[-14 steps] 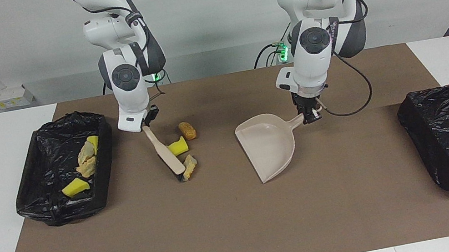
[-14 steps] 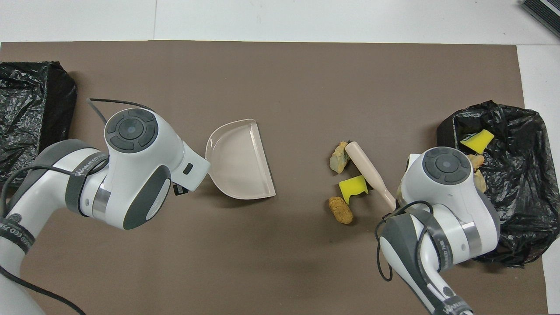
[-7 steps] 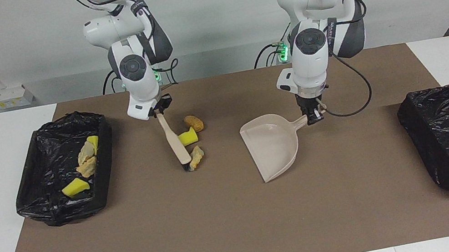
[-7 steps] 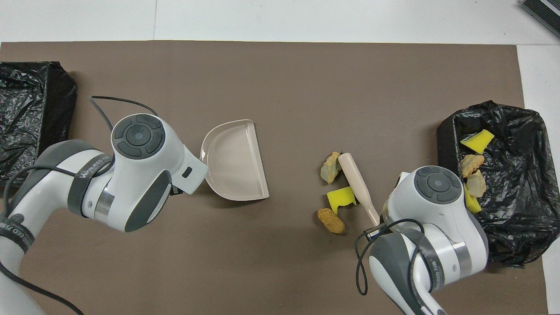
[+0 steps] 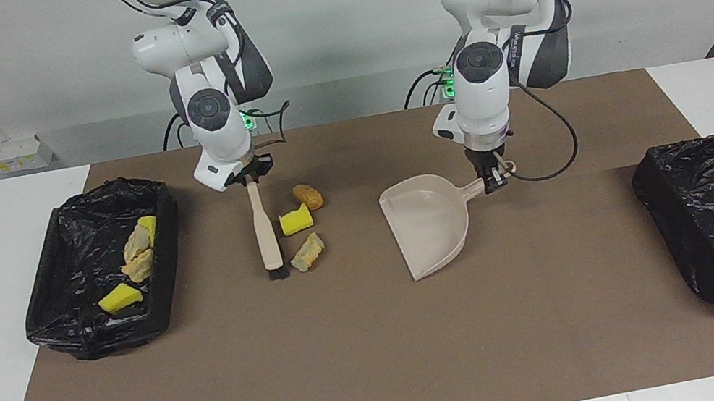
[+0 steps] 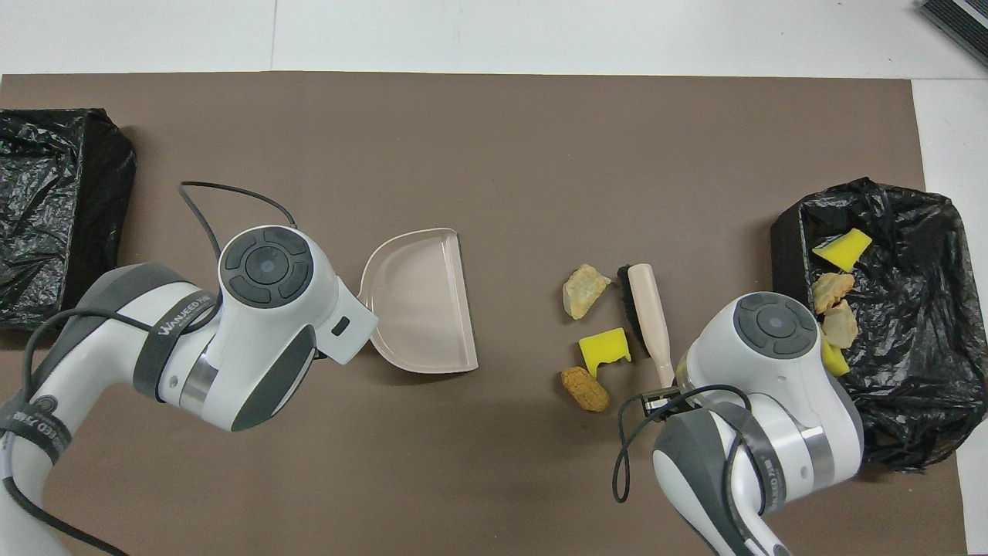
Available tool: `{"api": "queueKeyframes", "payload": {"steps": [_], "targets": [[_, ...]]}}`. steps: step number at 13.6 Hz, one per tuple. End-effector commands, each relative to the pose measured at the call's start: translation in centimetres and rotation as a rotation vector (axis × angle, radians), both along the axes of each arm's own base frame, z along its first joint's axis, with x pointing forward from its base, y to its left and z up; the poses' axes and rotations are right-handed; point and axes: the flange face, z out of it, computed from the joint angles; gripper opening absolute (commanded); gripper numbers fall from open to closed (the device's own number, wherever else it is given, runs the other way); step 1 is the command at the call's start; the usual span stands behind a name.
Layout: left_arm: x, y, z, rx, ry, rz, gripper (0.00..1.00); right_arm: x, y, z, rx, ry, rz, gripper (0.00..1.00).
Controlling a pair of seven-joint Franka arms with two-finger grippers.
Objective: Sweep and dump trash in bin
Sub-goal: 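Sweep the sponges and crumbs toward the dustpan with the right gripper's brush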
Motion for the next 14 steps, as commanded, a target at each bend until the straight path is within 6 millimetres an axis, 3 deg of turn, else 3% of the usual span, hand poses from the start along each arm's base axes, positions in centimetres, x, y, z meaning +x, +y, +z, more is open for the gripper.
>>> {"api": "queueKeyframes", "payload": {"steps": [1, 3, 6, 13, 14], "targets": [[-1.9, -0.2, 0.0, 0.016, -0.009, -0.053, 0.00, -1.0, 1.9, -0.4, 0.037, 0.012, -0.058, 0.00], [-2.0, -0.2, -0.1, 0.015, -0.011, -0.051, 0.00, -0.9, 3.9, -1.6, 0.088, 0.014, -0.096, 0.00], [-1.9, -0.2, -0.2, 0.012, -0.016, -0.046, 0.00, -1.9, 8.7, -0.7, 0.155, 0.011, -0.081, 0.00], [-1.8, 0.2, -0.3, 0.007, -0.023, -0.051, 0.00, -3.8, 14.7, 0.8, 0.325, 0.020, -0.114, 0.00], [-1.7, 0.2, -0.3, 0.001, -0.029, -0.052, 0.00, -4.3, 16.4, 1.4, 0.358, 0.024, -0.120, 0.00]]}}
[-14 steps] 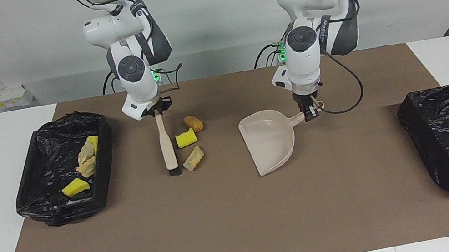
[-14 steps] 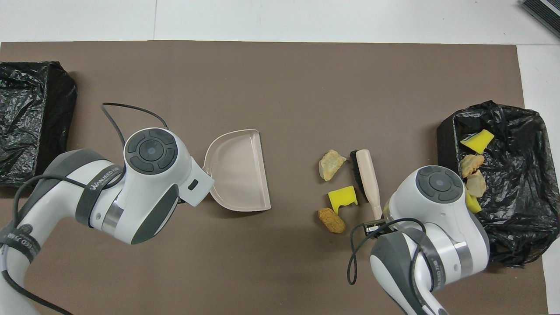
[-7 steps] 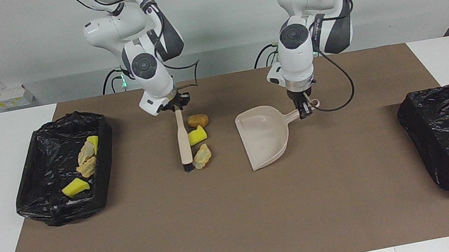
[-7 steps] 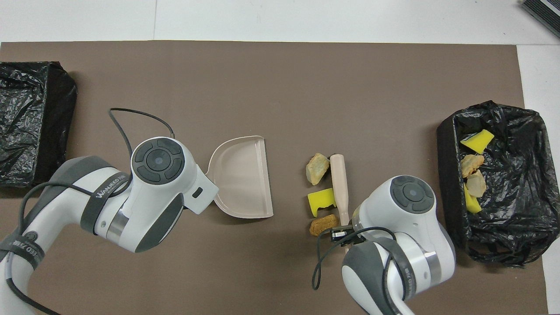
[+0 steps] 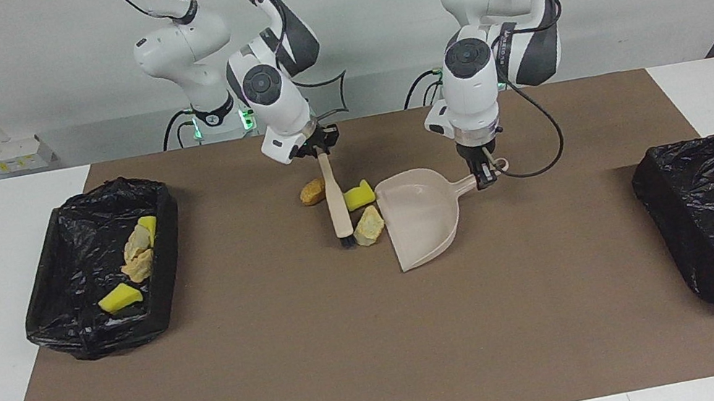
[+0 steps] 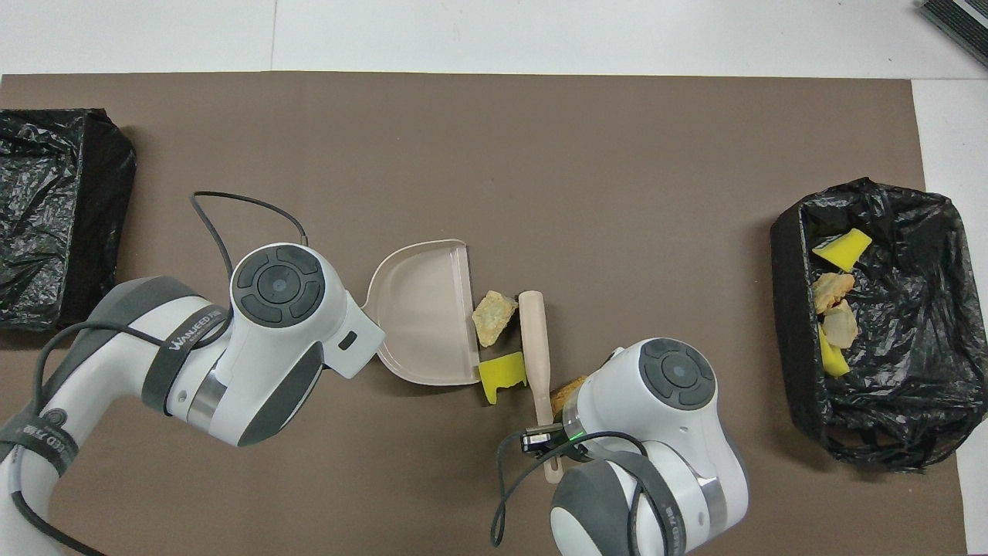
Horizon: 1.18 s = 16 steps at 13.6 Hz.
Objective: Sweep and dump trash in bin
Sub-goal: 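Sweep the sponges and crumbs toward the dustpan with the right gripper's brush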
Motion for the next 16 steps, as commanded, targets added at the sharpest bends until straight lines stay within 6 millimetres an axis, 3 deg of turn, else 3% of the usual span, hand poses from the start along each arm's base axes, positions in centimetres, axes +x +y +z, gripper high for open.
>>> {"api": "queueKeyframes", "payload": {"steps": [1, 4, 6, 9, 12, 14, 16], "targets": [[-0.7, 0.6, 0.0, 0.001, -0.025, -0.030, 0.00, -0.2, 3.2, 1.4, 0.102, 0.002, -0.059, 0.00], [-0.4, 0.8, 0.1, -0.009, -0.036, -0.029, 0.00, 0.0, 7.4, 4.0, 0.198, 0.000, -0.123, 0.00], [-0.2, 1.2, 0.0, -0.008, -0.030, -0.052, 0.00, 0.8, 7.9, 7.0, 0.218, -0.022, -0.130, 0.00], [0.4, 2.0, -0.1, -0.012, -0.028, -0.105, 0.00, 1.4, 4.5, 11.2, 0.155, -0.020, -0.069, 0.00], [1.4, 3.3, 0.1, -0.014, -0.028, -0.135, 0.00, 1.1, 0.8, 14.2, -0.034, -0.025, 0.036, 0.00], [1.5, 3.5, 0.2, -0.013, -0.026, -0.142, 0.00, 0.7, -1.5, 14.3, -0.158, -0.011, 0.117, 0.00], [1.5, 4.3, 0.8, -0.006, -0.012, -0.173, 0.00, -1.3, -5.5, 12.2, -0.202, 0.017, 0.133, 0.00]]}}
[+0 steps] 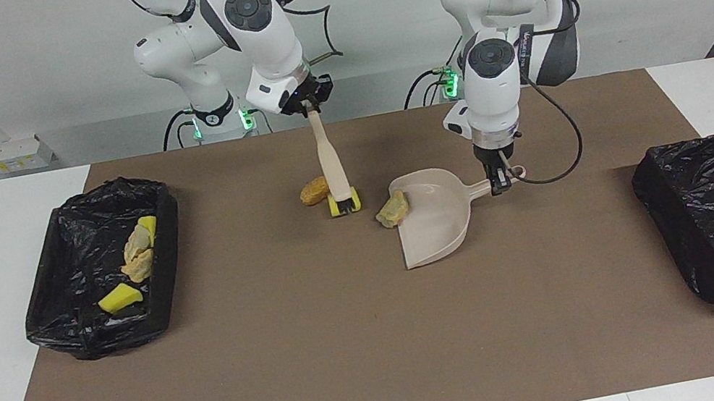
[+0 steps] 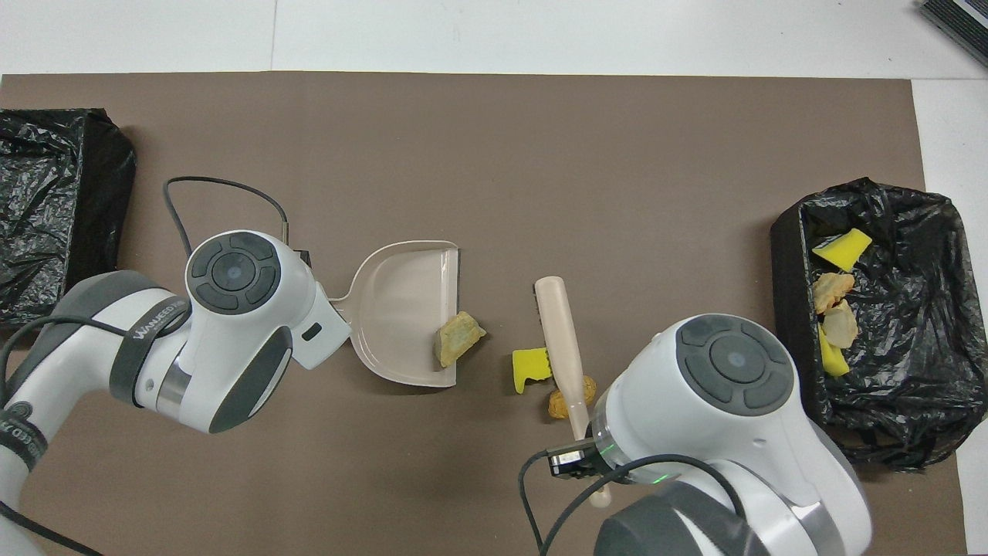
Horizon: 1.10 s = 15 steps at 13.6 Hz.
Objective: Sweep and dump trash in bin
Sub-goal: 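Sweep the sponges and crumbs toward the dustpan with the right gripper's brush, then brush the remaining sponge and crumbs into the dustpan with the right gripper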
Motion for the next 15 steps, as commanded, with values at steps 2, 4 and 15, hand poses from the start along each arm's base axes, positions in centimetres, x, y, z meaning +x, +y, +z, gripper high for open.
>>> {"api": "queueKeyframes", "payload": {"steps": [2, 4, 15], "targets": [[-1.0, 1.6, 1.5, 0.028, 0.019, -0.037, 0.00, -4.4, -6.4, -3.9, -0.079, 0.055, 0.025, 0.00], [-2.1, 1.6, 1.5, 0.046, 0.049, -0.026, 0.00, -6.5, -7.4, -7.0, -0.161, 0.120, -0.077, 0.00], [-3.7, 0.7, -1.2, 0.025, 0.028, -0.072, 0.00, -8.9, -4.7, -14.7, -0.081, 0.132, -0.448, 0.00]]}}
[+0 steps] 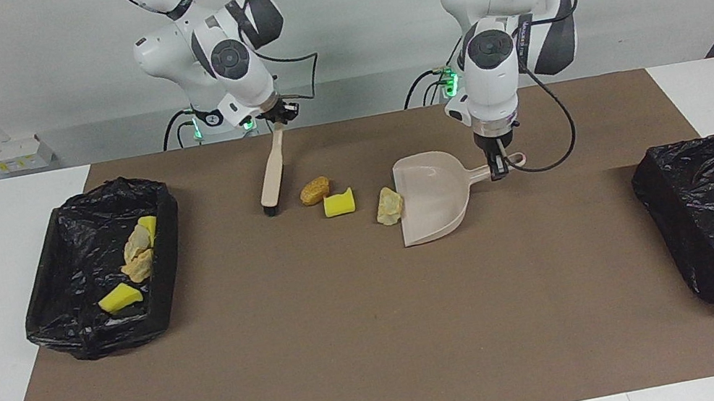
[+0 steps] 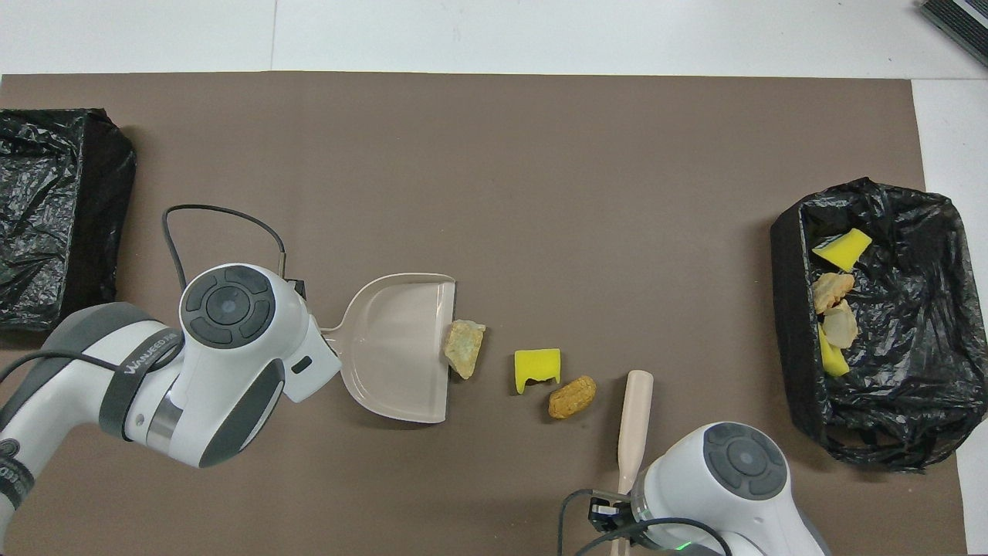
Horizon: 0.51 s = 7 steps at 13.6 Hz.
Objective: Sweep and dump trash in bin
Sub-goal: 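Brush the remaining sponge and crumbs into the dustpan with the right gripper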
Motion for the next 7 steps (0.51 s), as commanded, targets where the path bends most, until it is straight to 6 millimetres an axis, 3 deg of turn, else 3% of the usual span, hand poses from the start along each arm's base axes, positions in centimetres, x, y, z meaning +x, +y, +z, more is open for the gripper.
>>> {"api": "queueKeyframes", "payload": {"steps": [1, 3, 7], "targets": [[-0.3, -0.4, -0.5, -0.002, -0.023, -0.034, 0.00, 1.0, 1.3, -2.3, 0.036, -0.007, -0.059, 0.00], [-0.3, -0.4, -0.4, -0.004, -0.027, -0.036, 0.00, 2.6, 2.5, -2.7, 0.071, -0.039, -0.060, 0.00], [-0.3, -0.2, -0.5, -0.004, -0.026, -0.032, 0.00, 6.0, 6.5, -0.7, 0.165, -0.076, -0.022, 0.00]]}}
